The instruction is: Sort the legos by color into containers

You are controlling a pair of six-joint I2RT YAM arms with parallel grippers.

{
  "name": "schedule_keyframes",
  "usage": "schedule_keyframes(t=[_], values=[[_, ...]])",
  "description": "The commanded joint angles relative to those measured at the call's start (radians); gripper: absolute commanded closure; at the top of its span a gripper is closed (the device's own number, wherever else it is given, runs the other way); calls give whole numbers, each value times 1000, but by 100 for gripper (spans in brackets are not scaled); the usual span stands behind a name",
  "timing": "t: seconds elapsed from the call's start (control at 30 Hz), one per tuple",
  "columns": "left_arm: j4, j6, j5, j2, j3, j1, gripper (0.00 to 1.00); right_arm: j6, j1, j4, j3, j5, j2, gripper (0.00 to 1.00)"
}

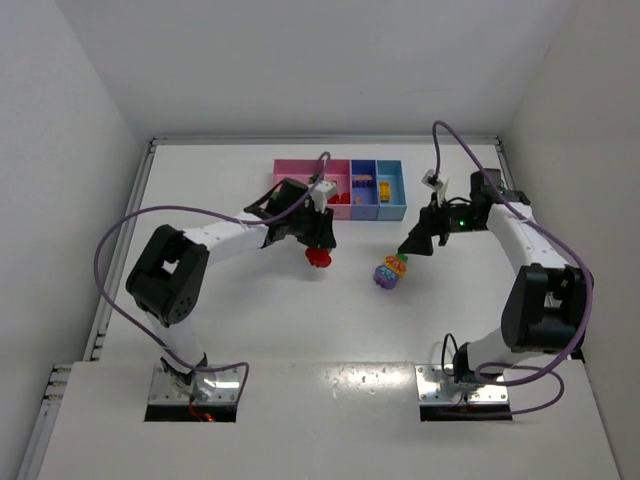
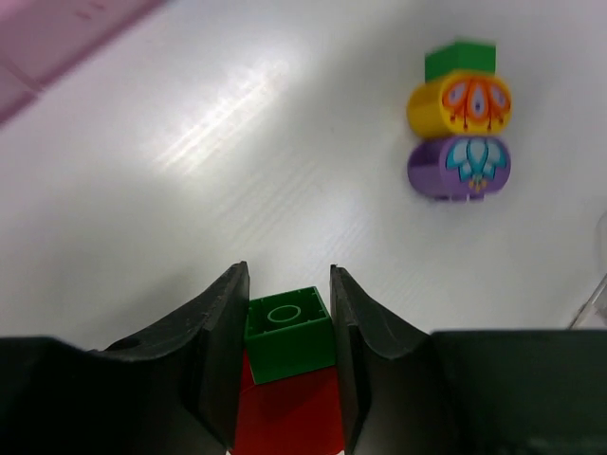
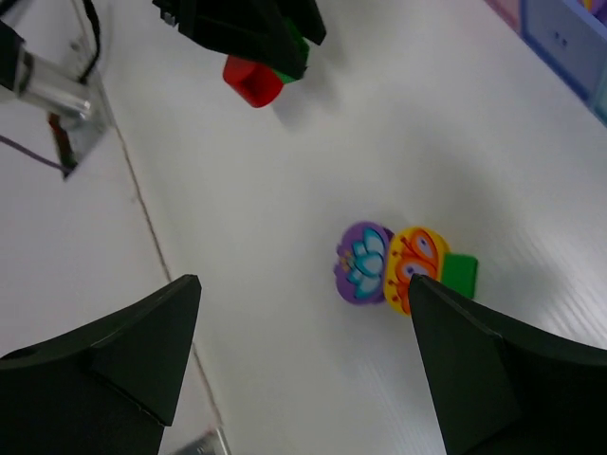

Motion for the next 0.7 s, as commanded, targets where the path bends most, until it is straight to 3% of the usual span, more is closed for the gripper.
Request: schedule_keyframes(t=[0.0,0.2,0.3,0.4,0.67], values=[[64,-147,45,-55,0,54,100,411,72,253,-47,-102,-19,9],[116,-331,13,-75,13,116,100,907,213,657,-62,-28,11,9],[116,-385,-62,-84,37,125,100,1041,291,718,-16,65,59,9],[107,-420,-103,-93,57,125,100,1104,362,746,25,185,85,9],[89,-449,-157,-136,68,145,100,1221,434,746,82,319,192,9]])
